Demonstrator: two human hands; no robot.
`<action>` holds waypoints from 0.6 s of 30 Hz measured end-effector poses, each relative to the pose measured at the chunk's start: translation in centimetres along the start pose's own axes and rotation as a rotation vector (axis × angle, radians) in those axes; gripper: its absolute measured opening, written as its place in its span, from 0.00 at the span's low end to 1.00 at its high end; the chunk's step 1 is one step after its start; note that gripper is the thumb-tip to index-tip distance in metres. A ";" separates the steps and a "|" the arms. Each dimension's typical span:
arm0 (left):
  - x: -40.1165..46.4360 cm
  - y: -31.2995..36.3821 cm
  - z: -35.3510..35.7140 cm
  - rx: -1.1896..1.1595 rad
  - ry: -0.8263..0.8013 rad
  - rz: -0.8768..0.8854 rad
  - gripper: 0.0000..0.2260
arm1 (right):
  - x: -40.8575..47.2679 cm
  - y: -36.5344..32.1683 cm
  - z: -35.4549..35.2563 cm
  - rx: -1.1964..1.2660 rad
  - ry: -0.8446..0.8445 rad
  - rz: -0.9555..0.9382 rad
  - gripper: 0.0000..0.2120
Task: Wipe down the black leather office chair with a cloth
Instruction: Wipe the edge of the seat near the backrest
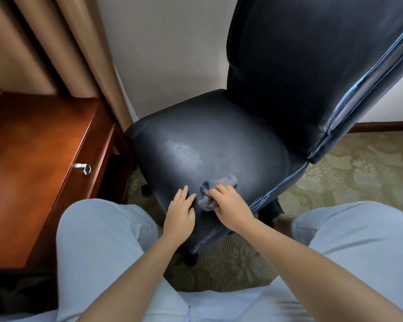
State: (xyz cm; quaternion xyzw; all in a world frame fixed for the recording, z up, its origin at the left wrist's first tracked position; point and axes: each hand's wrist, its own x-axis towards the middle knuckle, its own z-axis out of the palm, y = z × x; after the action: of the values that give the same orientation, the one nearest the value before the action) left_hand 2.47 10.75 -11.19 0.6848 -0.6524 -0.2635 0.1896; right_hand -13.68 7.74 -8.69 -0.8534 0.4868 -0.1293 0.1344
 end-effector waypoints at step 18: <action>-1.5 -3.7 -2.2 -0.583 -0.068 -0.403 0.23 | -3.4 -1.8 3.9 -0.307 -0.181 -0.737 0.04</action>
State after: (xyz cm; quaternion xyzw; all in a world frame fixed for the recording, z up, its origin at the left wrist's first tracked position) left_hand 6.74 12.37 -11.55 0.7078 -0.4074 -0.4934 0.2993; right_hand -12.56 11.97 -11.93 -0.9888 0.1481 -0.0192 -0.0076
